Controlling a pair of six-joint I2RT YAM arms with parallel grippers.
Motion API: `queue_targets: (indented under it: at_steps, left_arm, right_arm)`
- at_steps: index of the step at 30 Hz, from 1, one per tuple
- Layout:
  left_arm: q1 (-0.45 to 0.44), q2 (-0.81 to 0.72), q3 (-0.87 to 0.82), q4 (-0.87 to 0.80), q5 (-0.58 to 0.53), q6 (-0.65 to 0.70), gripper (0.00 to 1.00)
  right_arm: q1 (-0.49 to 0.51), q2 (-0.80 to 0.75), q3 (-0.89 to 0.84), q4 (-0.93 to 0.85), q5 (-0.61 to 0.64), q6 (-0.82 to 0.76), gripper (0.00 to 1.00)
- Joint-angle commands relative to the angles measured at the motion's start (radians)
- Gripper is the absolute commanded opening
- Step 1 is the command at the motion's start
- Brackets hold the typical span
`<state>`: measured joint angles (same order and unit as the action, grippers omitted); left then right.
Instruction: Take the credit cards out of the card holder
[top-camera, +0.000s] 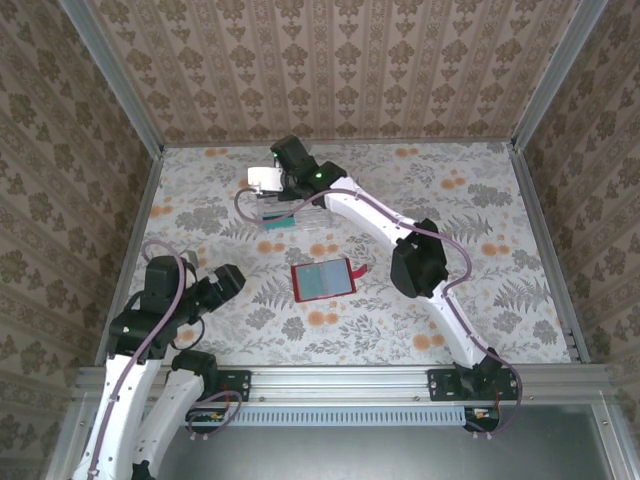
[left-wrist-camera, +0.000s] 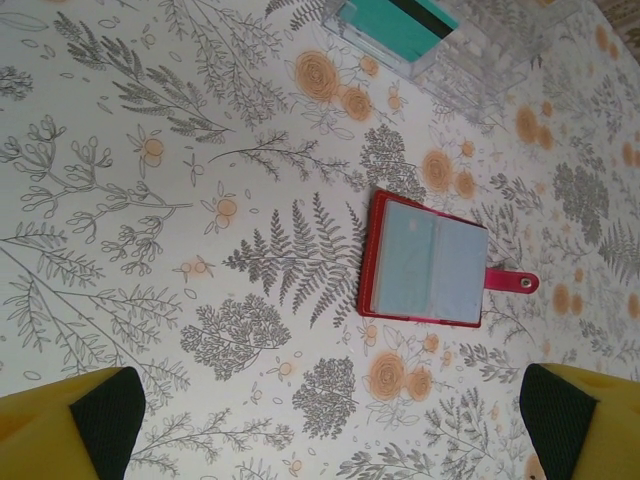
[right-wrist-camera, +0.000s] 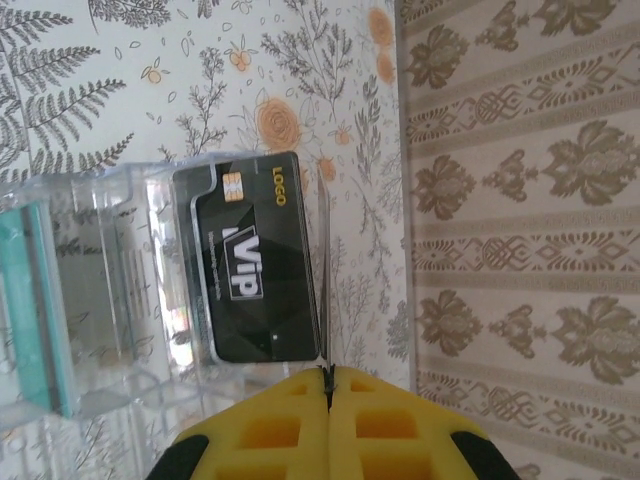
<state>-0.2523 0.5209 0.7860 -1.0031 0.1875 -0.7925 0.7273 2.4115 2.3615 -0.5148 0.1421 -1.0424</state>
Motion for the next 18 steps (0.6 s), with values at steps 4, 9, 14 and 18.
queue_targets:
  at_steps: [4, 9, 14, 18]
  left_arm:
    - [0.012, -0.019, 0.004, -0.028, -0.025, 0.004, 1.00]
    - [0.013, -0.018, -0.007, -0.020, -0.024, 0.003, 1.00]
    - [0.016, -0.018, -0.014, -0.014, -0.023, 0.004, 1.00]
    - [0.019, -0.018, -0.014, -0.012, -0.024, 0.007, 1.00]
  right_arm:
    - [0.014, 0.037, 0.026, 0.017, 0.030, -0.040, 0.00]
    - [0.015, 0.049, 0.016, 0.012, 0.028, -0.035, 0.00]
    - [0.015, 0.066, 0.006, 0.009, 0.031, -0.033, 0.00]
    - [0.014, 0.070, 0.001, 0.001, 0.025, -0.020, 0.00]
